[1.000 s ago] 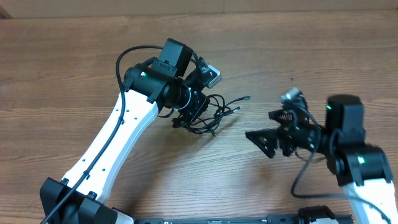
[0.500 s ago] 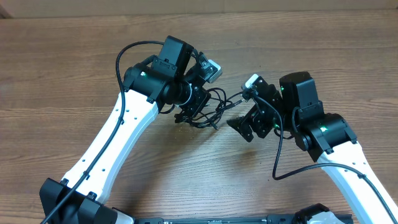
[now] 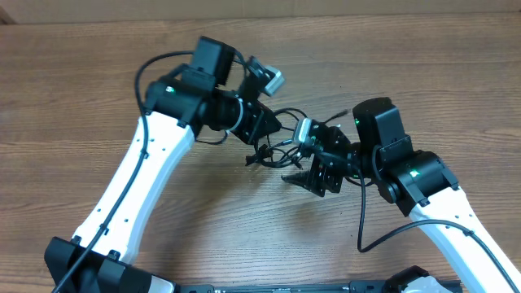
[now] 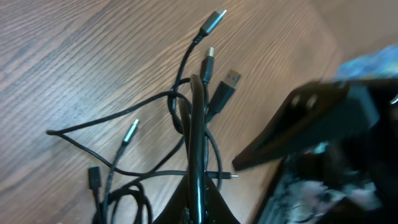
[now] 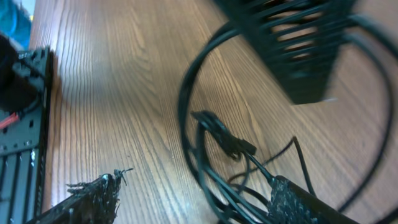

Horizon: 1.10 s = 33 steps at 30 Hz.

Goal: Untangle cables

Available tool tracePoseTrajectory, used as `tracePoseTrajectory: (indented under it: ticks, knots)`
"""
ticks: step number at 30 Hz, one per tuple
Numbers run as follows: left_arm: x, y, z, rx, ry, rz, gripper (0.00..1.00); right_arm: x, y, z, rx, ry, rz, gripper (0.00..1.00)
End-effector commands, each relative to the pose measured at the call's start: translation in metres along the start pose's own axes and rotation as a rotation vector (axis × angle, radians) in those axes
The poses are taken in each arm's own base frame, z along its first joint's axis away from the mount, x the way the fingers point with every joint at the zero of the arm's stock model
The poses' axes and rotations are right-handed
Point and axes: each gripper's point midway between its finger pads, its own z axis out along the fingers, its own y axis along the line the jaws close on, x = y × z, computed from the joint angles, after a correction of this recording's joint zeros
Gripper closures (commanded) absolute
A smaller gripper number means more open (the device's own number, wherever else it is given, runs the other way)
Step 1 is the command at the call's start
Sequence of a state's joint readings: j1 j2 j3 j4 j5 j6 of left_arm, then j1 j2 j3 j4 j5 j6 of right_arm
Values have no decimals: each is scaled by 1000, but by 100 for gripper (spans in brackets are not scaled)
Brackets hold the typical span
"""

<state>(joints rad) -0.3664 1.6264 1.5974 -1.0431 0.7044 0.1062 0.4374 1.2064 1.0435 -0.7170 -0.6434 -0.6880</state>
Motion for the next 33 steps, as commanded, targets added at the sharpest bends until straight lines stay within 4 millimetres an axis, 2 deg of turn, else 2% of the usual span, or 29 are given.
tracePoseTrajectory:
  ticks: [1, 6, 11, 18, 21, 26, 30, 32, 33]
  knots:
    - [-19, -25, -29, 146, -93, -39, 96, -13, 3, -2, 1, -21, -132, 24]
    - [-19, -29, -33, 191, -99, -52, 96, -11, 3, 4, 1, -1, -206, 30]
    - [-14, -33, -32, 203, -77, -69, 96, -4, -2, 20, 19, 50, -239, 34]
    - [-10, -34, -32, 210, -62, -87, 96, -8, -6, 29, 34, 44, -265, 47]
    - [-13, -45, -36, 282, -75, -81, 96, -3, -13, 30, 62, 75, -264, 50]
    - [-16, -57, -40, 357, -88, -70, 96, 4, -11, 39, 36, 97, -272, 57]
    - [-15, -58, -40, 360, -87, -72, 96, 7, -10, 45, 21, 104, -274, 60]
    - [-15, -58, -40, 359, -87, -72, 96, 7, -10, 45, 22, 105, -274, 69]
    - [-15, -58, -40, 358, -87, -72, 96, 7, -10, 45, 22, 105, -274, 80]
